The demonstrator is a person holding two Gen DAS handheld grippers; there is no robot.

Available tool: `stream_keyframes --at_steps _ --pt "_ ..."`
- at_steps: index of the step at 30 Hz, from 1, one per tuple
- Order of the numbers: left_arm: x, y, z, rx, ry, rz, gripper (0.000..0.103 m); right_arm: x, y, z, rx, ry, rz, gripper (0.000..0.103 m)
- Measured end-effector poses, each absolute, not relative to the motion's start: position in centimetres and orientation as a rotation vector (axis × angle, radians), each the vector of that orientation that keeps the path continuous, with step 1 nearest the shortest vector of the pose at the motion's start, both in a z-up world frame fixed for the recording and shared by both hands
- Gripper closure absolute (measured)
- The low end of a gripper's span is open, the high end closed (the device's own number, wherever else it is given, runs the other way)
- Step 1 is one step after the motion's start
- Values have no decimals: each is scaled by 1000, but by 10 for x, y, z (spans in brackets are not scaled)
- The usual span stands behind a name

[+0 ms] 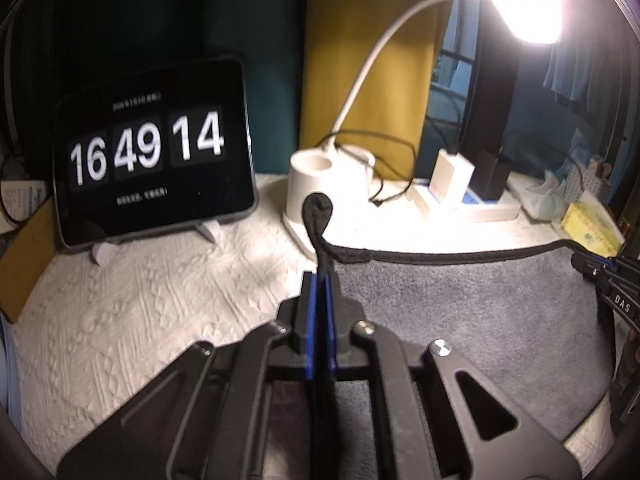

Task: Fold towel

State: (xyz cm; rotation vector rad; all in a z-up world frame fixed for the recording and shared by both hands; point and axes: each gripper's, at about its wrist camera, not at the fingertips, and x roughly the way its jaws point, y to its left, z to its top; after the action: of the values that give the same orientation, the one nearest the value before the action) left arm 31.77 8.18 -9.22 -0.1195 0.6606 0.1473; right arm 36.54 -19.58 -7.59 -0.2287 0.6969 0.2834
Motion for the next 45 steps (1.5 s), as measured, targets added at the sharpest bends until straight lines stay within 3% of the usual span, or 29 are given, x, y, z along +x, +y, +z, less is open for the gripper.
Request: stream_keyframes --at_steps 16,29,32,36,42,45 --pt "348 84 -127 -141 860 137 98 392 -192 -112 -228 844 285 98" --pt "353 79 -128 -116 880 153 95 393 -190 -114 -246 860 278 97" --pt "350 81 -124 -135 880 157 92 393 -191 -113 -243 864 272 93" --pt "343 82 -112 -135 854 170 88 388 -192 -106 -243 849 259 65" --pt "328 83 -96 -143 820 169 82 375 -193 -90 -234 823 250 64" --pt "318 85 -90 -155 808 169 74 366 -194 -84 -233 813 248 64"
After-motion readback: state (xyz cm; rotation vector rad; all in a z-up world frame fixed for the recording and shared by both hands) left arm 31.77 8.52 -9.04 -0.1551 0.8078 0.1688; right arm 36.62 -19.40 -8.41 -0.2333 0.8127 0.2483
